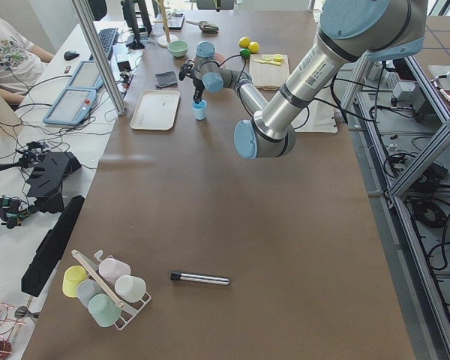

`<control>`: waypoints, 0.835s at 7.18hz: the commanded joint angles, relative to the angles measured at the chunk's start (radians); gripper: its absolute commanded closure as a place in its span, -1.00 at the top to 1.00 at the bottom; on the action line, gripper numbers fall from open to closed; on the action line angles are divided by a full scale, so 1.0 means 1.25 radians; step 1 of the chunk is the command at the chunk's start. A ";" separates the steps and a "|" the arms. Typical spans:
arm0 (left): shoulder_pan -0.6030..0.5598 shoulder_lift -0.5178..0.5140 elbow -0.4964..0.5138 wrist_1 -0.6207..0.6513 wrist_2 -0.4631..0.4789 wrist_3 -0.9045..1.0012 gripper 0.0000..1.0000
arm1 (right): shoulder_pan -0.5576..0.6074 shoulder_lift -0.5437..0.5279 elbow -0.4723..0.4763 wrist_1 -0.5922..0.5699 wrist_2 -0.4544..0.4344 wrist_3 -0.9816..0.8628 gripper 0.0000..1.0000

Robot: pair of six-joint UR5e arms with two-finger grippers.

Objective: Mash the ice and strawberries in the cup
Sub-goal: 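Open the left gripper to drop the strawberry into the cup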

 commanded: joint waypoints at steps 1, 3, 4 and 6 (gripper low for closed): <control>0.001 0.004 0.000 -0.001 0.003 0.000 -0.75 | 0.000 0.001 -0.002 0.000 0.000 0.001 0.86; 0.001 0.005 -0.001 0.000 0.004 0.000 0.69 | 0.000 0.003 0.000 0.000 0.001 0.002 0.87; 0.001 0.004 -0.004 0.000 0.003 0.000 0.93 | -0.001 0.004 0.000 0.000 0.001 0.002 0.88; 0.000 0.003 -0.014 0.000 0.003 -0.005 0.94 | -0.001 0.011 -0.007 0.000 0.000 0.002 0.88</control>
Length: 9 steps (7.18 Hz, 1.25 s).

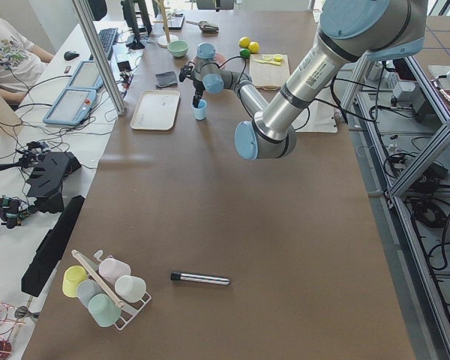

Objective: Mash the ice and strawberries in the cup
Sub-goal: 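Open the left gripper to drop the strawberry into the cup, then withdraw the left arm away from the cup toward the robot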

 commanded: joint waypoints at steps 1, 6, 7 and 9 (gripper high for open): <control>-0.012 0.018 -0.060 0.001 0.001 -0.013 0.94 | 0.000 0.005 -0.004 -0.001 0.000 0.000 0.87; -0.237 0.378 -0.310 -0.022 -0.003 -0.030 0.94 | 0.000 0.016 -0.002 -0.007 -0.002 0.001 0.88; -0.301 0.463 -0.308 -0.107 -0.003 -0.027 0.94 | 0.000 0.019 -0.003 -0.008 -0.002 0.001 0.88; -0.420 0.589 -0.247 -0.281 -0.004 0.021 0.94 | 0.000 0.028 -0.008 -0.009 -0.003 0.003 0.88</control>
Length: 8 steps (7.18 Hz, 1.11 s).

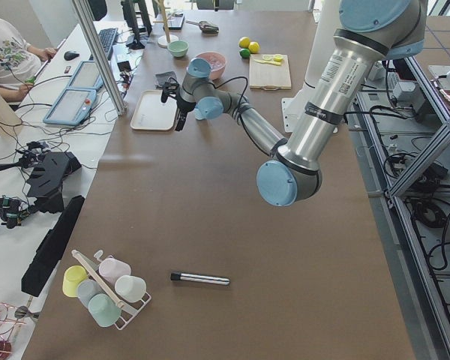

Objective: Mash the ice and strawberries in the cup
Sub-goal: 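Withdraw the left arm away from the cup toward the robot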

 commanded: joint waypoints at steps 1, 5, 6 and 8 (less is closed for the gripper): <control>-0.120 0.121 0.081 -0.173 0.002 0.071 0.94 | -0.001 0.016 -0.012 -0.002 -0.001 0.000 0.88; -0.167 0.326 0.205 -0.425 -0.003 0.220 0.94 | -0.001 0.047 -0.041 -0.009 -0.002 0.000 0.88; -0.167 0.380 0.206 -0.469 -0.019 0.231 0.94 | 0.000 0.047 -0.038 -0.009 -0.002 0.000 0.88; -0.167 0.442 0.213 -0.527 -0.081 0.230 0.94 | 0.000 0.045 -0.023 -0.008 -0.002 0.024 0.88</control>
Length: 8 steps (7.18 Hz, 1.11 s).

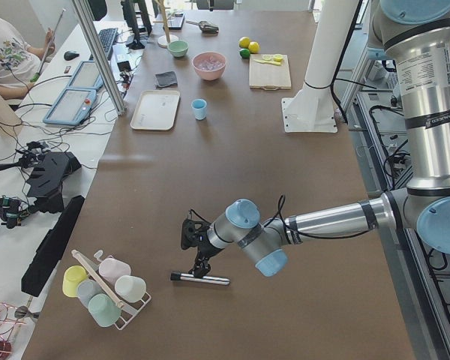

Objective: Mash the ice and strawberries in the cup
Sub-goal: 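Lower the left gripper onto the steel muddler and grasp it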

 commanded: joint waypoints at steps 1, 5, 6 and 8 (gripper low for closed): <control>0.003 0.038 0.032 -0.046 -0.025 0.007 0.94 | 0.000 -0.007 0.024 0.000 0.000 0.013 0.89; 0.038 0.014 0.117 -0.102 -0.015 -0.005 0.94 | 0.000 -0.010 0.038 -0.009 -0.003 0.013 0.90; 0.056 0.008 0.125 -0.106 -0.015 -0.007 0.94 | 0.001 -0.011 0.042 -0.010 -0.004 0.012 0.90; 0.074 0.007 0.135 -0.118 -0.014 -0.011 0.94 | 0.001 -0.011 0.048 -0.011 -0.005 0.012 0.90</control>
